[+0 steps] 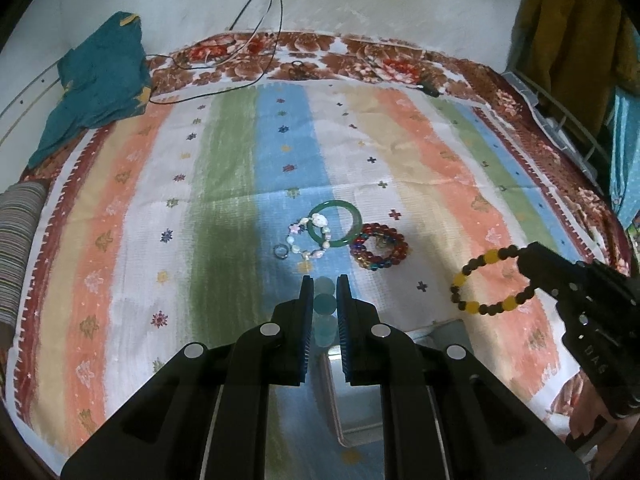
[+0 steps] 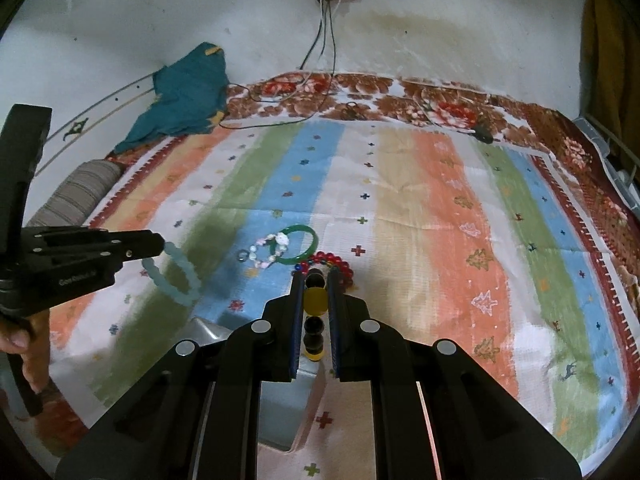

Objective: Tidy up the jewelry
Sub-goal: 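Carry both bracelets over the tin box and open both tools to drop them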

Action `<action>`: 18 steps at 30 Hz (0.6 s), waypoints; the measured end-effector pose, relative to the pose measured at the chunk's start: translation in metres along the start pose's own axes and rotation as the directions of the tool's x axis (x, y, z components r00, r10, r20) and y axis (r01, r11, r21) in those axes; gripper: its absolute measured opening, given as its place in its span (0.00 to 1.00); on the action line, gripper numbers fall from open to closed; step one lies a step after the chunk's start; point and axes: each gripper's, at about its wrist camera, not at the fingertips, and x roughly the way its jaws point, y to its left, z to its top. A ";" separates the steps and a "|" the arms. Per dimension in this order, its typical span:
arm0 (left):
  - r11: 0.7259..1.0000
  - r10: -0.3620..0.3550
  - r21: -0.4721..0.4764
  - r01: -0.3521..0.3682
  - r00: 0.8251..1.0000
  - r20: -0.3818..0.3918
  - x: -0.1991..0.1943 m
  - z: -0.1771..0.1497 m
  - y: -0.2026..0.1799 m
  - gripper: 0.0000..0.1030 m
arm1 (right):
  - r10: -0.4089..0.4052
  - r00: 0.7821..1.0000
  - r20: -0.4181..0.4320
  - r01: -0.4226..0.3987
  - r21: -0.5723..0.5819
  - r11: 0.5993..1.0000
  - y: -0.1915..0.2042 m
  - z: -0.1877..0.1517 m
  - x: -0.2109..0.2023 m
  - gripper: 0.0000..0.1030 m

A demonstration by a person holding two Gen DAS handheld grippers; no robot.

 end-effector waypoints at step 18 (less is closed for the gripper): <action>0.997 -0.054 0.054 0.052 0.998 0.026 -0.030 -0.027 -0.023 0.11 | 0.050 0.999 -0.016 -0.050 -0.005 0.999 0.016 -0.021 -0.017 0.12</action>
